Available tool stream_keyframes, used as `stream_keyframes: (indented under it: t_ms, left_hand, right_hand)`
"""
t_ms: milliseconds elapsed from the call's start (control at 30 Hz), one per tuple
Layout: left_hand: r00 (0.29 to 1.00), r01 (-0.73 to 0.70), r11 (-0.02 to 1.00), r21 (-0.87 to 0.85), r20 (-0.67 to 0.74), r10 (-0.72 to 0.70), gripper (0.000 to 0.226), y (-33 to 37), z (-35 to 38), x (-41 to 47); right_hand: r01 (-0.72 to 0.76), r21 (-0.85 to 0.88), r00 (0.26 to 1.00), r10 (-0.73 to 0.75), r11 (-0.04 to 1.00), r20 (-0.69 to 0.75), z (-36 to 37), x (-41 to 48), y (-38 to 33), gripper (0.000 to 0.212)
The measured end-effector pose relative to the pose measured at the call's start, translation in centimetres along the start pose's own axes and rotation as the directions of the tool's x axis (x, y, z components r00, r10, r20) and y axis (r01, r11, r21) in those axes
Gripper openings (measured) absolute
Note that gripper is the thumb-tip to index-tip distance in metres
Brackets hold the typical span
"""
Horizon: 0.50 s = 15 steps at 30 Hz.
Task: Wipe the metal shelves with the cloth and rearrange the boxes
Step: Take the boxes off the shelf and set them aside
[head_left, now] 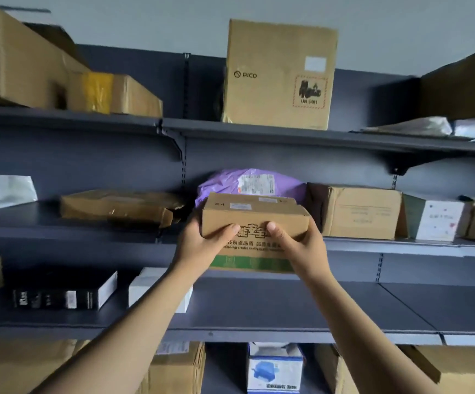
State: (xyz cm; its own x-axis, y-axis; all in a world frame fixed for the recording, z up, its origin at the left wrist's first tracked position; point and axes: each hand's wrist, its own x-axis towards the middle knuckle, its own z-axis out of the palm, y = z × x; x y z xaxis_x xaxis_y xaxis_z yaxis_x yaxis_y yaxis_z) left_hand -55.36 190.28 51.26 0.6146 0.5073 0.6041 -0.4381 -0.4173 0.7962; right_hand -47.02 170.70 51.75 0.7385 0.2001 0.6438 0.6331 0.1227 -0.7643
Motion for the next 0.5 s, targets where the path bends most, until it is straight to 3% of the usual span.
stream_keyframes:
  t_ms: [167, 333, 500]
  left_hand:
    - [1.0, -0.018, 1.0, 0.022, 0.024, 0.017, 0.031, 0.6, 1.9, 4.2]
    - [0.999, -0.008, 0.999, 0.033, 0.04, 0.006, 0.02, -2.3, 4.3, 7.3]
    - [0.999, -0.007, 0.994, 0.109, 0.033, 0.003, 0.032, -5.2, 6.0, 10.8]
  right_hand:
    - [0.002, -0.047, 1.0, -0.002, 0.999, 0.002, -0.5, 4.7, 0.2, 0.035]
    - [-0.022, -0.105, 1.0, 0.024, 0.994, 0.018, -0.9, 8.5, 3.3, 0.032]
    - [-0.058, -0.149, 0.996, 0.066, 0.987, 0.053, -0.9, 12.3, 6.6, 0.033]
